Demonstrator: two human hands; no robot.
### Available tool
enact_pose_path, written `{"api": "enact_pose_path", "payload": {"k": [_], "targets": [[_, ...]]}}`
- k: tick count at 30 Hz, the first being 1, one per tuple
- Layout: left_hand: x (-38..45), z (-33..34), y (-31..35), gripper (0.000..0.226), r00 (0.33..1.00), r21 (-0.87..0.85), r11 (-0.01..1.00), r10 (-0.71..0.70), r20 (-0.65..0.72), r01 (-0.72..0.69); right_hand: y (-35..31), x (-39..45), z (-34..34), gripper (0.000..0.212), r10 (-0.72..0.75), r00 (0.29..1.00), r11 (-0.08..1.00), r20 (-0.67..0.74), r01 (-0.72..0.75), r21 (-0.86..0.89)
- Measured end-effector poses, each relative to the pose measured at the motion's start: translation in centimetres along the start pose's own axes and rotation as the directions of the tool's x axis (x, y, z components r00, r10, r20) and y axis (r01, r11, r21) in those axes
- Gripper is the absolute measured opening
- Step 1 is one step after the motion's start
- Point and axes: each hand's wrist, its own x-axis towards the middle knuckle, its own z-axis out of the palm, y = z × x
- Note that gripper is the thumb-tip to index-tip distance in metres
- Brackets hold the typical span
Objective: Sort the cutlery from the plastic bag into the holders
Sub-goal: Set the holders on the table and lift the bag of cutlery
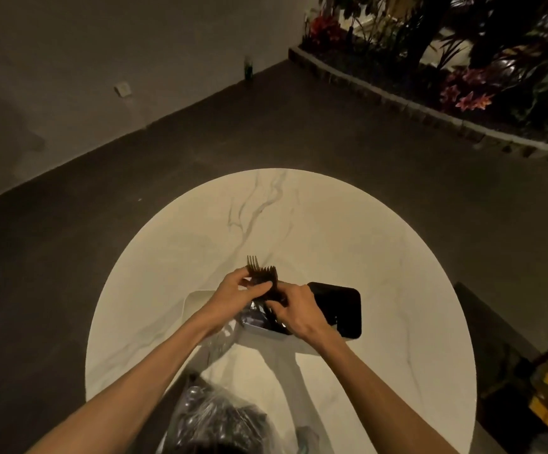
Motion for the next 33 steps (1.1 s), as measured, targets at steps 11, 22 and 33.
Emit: {"api": "enact_pose_path", "payload": {"k": [11,22,33], "targets": [[1.0,-1.4,-2.9,0.025,0.992,0.4,0.916,0.013,-0.123,0.038,0.3,0.7,1.5,0.026,0.097,0.995,0.989,-0.037,-0.101,-0.106],[-4.4,-7.2,-6.1,0.017,0.949,0.221,0.975,0.07,-0.308,0.0,-3.8,-4.2,5.2,0.017,-0.111,0.992,0.993,0.064,0.113,-0.032],[-9.1,-7.1,-18.0,0.021,0.953,0.314,0.917,-0.174,-0.247,0.248,-0.7,-4.7,16.6,0.042,0.265,0.931,0.964,0.252,-0.256,-0.065]]}}
